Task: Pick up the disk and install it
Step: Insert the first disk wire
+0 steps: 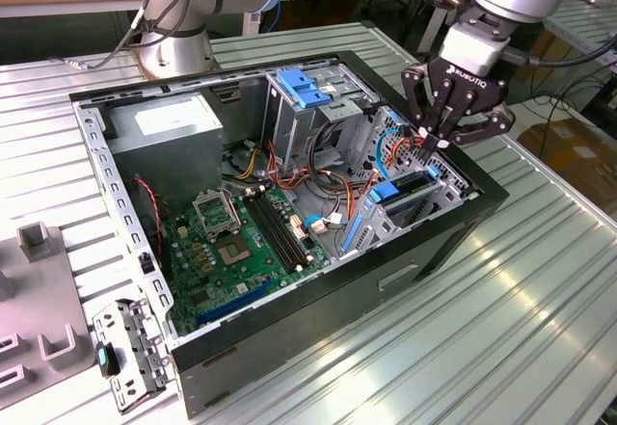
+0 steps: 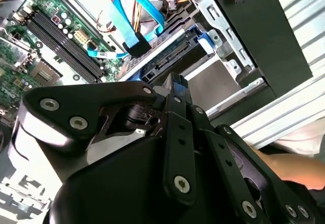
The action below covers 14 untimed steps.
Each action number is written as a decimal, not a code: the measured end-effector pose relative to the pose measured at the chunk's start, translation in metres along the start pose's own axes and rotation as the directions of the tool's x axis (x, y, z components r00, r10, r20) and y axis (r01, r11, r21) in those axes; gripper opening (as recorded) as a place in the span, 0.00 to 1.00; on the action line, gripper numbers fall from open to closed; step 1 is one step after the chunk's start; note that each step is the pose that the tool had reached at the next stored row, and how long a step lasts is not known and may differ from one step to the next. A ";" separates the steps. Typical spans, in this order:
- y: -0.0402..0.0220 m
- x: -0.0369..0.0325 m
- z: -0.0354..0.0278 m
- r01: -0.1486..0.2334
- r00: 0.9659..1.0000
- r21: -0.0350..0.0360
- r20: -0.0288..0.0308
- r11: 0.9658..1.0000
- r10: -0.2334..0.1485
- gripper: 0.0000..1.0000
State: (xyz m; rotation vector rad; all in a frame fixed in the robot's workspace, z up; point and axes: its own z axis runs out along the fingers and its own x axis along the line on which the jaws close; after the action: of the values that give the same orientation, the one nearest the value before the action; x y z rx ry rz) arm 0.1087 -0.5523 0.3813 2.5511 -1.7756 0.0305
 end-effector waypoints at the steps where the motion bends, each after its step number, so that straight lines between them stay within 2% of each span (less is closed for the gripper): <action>1: -0.0008 -0.0002 0.0000 0.003 1.000 0.000 0.000 1.000 -0.003 0.11; 6: -0.0072 -0.0020 -0.0002 0.023 1.000 0.001 0.000 1.000 -0.023 0.11; 14: -0.0187 -0.0009 -0.0003 0.058 0.998 0.002 -0.001 0.998 -0.058 0.11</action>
State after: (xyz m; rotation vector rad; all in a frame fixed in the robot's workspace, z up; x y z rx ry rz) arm 0.1260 -0.5450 0.3813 2.6017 -1.7016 0.0320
